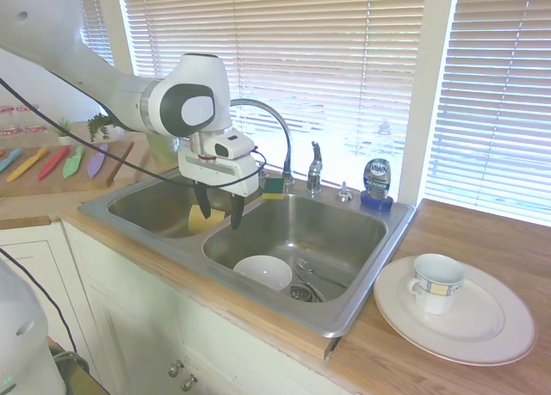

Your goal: Turn off the faucet

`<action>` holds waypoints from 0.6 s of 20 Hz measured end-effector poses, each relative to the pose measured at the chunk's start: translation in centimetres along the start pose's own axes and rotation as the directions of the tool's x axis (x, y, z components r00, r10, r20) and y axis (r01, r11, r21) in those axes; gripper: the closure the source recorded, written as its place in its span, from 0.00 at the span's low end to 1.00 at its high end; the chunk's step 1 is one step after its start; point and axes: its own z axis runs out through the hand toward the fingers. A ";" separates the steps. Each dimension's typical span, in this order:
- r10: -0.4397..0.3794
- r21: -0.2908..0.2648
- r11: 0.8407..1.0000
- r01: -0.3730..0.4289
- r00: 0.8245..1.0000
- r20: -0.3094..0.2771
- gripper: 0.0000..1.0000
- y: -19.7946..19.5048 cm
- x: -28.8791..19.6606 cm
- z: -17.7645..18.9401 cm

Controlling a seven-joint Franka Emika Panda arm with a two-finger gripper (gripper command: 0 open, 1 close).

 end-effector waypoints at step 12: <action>0.022 -0.016 1.000 -0.022 1.000 -0.008 1.00 0.9 0.6 0.4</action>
